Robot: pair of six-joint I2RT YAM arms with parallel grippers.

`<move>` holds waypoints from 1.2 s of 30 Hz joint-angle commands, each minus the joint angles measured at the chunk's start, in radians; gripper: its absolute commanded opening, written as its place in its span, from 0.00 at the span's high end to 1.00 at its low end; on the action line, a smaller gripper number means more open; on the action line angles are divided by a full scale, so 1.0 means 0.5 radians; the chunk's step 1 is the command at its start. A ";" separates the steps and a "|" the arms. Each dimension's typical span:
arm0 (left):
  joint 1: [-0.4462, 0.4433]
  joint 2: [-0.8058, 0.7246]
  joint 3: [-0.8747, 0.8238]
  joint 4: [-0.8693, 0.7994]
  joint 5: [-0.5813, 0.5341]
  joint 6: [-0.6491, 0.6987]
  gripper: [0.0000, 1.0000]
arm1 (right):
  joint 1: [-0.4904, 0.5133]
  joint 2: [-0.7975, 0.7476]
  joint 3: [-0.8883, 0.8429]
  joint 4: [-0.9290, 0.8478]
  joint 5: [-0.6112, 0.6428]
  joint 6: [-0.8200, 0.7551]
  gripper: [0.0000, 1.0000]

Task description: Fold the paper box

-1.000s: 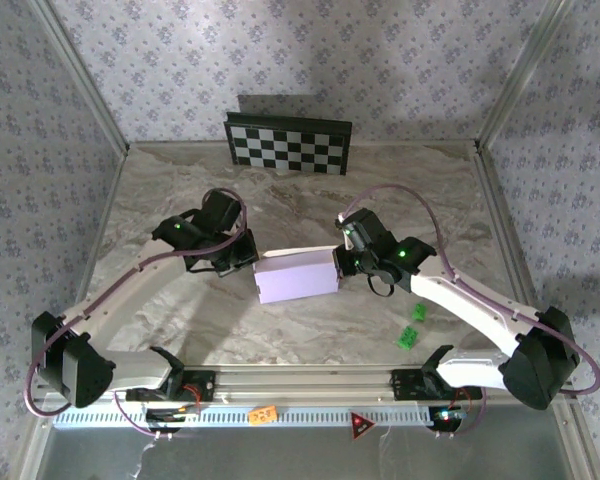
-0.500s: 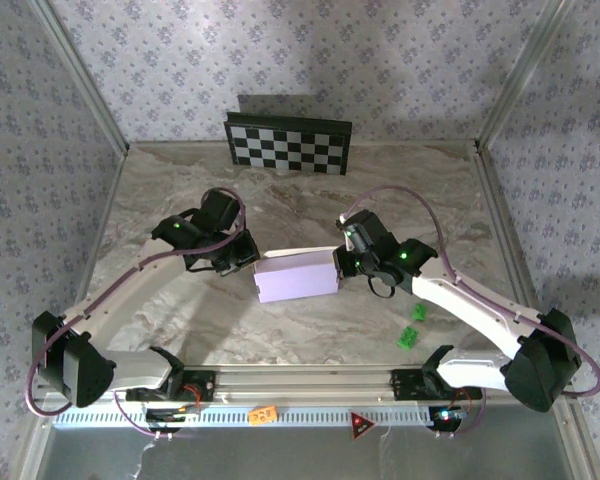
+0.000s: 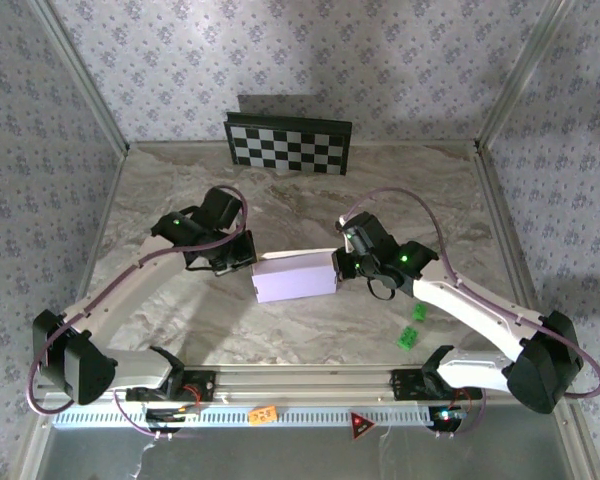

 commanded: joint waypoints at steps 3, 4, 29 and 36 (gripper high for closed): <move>-0.025 0.000 0.072 -0.180 -0.045 0.186 0.97 | 0.023 -0.006 -0.055 -0.064 -0.061 0.033 0.91; -0.033 -0.003 0.075 -0.191 -0.040 0.215 0.97 | 0.023 -0.004 -0.057 -0.066 -0.061 0.036 0.91; -0.141 -0.113 -0.200 -0.210 -0.101 0.229 0.90 | 0.038 -0.022 -0.177 0.039 -0.032 0.058 0.91; -0.142 -0.294 -0.228 -0.127 -0.089 0.163 0.77 | 0.051 -0.027 -0.215 0.064 -0.021 0.073 0.91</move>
